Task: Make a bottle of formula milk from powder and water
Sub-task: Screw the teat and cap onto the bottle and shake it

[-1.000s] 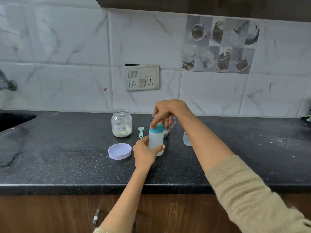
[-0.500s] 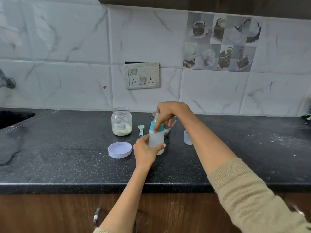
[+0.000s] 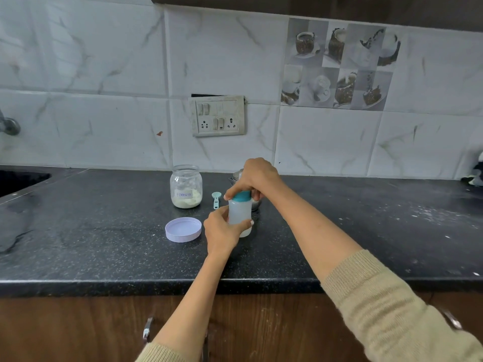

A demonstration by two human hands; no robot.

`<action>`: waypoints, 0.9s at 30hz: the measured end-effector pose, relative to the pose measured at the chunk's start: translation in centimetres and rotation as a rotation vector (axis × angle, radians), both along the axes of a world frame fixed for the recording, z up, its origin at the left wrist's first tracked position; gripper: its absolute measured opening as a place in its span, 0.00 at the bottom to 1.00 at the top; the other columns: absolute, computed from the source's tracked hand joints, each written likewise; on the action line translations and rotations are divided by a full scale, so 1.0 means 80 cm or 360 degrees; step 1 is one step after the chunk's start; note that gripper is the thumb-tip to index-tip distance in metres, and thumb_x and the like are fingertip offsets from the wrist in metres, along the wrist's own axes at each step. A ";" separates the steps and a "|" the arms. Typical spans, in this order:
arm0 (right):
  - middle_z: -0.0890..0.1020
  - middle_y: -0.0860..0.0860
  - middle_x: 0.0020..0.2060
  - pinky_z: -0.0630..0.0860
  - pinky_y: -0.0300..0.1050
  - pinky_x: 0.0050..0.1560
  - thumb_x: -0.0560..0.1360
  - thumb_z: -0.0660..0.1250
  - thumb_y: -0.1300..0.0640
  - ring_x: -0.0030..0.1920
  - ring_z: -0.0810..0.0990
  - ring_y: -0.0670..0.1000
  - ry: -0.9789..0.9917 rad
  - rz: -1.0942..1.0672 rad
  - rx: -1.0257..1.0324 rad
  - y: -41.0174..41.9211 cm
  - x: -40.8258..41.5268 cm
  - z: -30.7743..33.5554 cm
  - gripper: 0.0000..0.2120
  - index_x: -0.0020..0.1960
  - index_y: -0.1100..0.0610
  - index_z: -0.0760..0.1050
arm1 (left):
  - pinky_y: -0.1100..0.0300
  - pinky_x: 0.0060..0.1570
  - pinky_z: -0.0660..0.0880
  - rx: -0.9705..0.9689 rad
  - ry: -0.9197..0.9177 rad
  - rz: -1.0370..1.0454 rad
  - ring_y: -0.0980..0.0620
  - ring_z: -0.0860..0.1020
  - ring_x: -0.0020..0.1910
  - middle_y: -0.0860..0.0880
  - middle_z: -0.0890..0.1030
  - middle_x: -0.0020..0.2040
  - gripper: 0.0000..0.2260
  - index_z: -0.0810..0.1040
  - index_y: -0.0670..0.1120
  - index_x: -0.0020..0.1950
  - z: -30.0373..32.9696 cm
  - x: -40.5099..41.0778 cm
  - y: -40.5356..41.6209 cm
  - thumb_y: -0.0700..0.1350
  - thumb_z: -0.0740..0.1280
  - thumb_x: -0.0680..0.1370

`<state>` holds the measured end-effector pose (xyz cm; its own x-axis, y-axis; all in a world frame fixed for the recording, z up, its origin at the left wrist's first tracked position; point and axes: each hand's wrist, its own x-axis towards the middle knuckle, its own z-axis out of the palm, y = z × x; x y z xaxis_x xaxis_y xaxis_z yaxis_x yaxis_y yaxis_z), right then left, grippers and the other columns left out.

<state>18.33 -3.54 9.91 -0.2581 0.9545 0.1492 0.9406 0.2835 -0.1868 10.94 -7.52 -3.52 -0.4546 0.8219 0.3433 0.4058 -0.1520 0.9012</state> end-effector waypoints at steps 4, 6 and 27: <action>0.85 0.57 0.47 0.81 0.46 0.53 0.65 0.69 0.31 0.42 0.83 0.50 0.0249 0.0143 -0.0518 0.011 0.036 0.020 0.30 0.45 0.60 0.76 | 0.59 0.51 0.74 0.0006 0.0012 0.0010 0.49 0.80 0.54 0.45 0.82 0.55 0.27 0.79 0.41 0.60 0.000 0.000 -0.001 0.47 0.79 0.64; 0.84 0.56 0.52 0.80 0.45 0.56 0.67 0.67 0.33 0.49 0.84 0.50 0.0435 0.0159 -0.0528 0.026 0.066 0.032 0.34 0.54 0.63 0.78 | 0.61 0.51 0.74 0.0017 -0.0008 -0.0006 0.49 0.80 0.54 0.45 0.82 0.56 0.27 0.79 0.41 0.60 0.000 0.000 -0.001 0.47 0.79 0.63; 0.74 0.60 0.64 0.80 0.49 0.52 0.68 0.74 0.44 0.46 0.80 0.54 0.0461 0.0039 -0.0379 0.080 0.102 -0.032 0.32 0.66 0.59 0.71 | 0.58 0.57 0.74 0.0043 -0.0054 -0.0036 0.49 0.79 0.57 0.44 0.81 0.58 0.30 0.77 0.41 0.63 -0.001 0.000 -0.002 0.45 0.79 0.64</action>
<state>26.50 2.83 7.32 -0.2612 0.9653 -0.0063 0.8326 0.2219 -0.5075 10.92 -7.64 -3.62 -0.4477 0.8227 0.3503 0.3714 -0.1853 0.9098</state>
